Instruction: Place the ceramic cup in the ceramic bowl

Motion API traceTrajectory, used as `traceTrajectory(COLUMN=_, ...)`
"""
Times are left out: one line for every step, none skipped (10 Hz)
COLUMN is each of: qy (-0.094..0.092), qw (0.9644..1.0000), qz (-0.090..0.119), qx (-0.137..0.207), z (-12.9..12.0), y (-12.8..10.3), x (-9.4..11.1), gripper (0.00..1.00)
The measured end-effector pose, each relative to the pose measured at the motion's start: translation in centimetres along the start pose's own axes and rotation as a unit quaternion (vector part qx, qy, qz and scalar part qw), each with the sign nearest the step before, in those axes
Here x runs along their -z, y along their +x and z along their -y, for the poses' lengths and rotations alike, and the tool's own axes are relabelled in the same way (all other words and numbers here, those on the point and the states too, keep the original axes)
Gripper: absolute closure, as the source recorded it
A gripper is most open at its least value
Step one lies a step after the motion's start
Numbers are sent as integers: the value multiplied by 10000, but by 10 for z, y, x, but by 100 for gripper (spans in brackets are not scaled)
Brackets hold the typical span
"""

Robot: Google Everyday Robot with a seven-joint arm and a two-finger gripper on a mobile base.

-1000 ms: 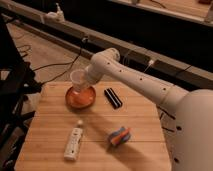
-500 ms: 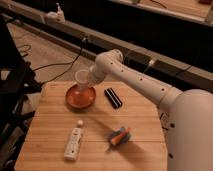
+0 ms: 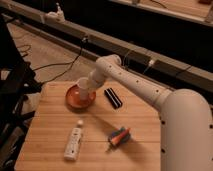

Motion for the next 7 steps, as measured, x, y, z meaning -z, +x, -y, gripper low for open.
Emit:
traceTrajectory(qy=-78, qw=10000, qz=44, qx=-13, z=-3, y=-2, x=-5, gripper=20)
traceTrajectory(qy=-113, qw=9999, qz=78, qx=-35, z=-4, y=-3, x=-8, gripper=20)
traceTrajectory(qy=-98, qw=9999, qz=72, qx=-53, z=-2, y=-2, x=-5, gripper=20)
traceTrajectory(qy=-38, qw=10000, qz=-5, qx=-66, z=1, y=1, x=3, gripper=20)
traceTrajectory(qy=106, qw=9997, qz=-209, qx=-55, z=8, y=8, x=20, gripper=20)
traceTrajectory(qy=240, qw=9990, qz=-384, qx=-61, z=13, y=15, x=37, gripper=20)
traceTrajectory(qy=256, qw=9988, qz=-414, qx=-59, z=13, y=17, x=39, gripper=20)
